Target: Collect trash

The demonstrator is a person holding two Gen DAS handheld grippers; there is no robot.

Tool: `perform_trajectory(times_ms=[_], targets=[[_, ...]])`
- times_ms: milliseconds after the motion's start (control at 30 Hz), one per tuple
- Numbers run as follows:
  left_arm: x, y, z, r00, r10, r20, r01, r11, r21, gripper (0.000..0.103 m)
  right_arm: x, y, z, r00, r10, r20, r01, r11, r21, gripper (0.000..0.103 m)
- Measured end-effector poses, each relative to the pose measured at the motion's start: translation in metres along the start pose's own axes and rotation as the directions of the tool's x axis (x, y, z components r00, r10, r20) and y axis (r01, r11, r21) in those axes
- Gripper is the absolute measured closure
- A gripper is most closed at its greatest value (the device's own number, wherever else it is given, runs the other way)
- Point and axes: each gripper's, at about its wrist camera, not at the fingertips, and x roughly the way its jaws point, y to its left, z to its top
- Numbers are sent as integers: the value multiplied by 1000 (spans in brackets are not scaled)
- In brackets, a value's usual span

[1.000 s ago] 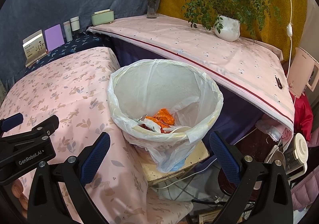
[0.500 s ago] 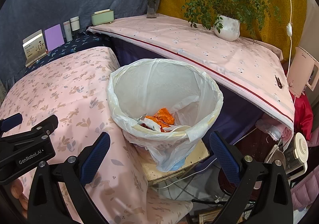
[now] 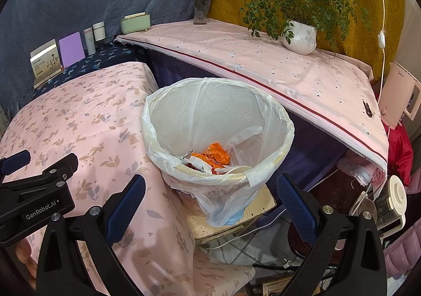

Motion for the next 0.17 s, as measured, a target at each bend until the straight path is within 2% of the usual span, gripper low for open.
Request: perform_trajectory(times_ms=[167], targets=[[0,-2,-1,1000,-24,-4,24,1000,9,10,0,-1,-1,1000,-2,0,2,1000,3,7]])
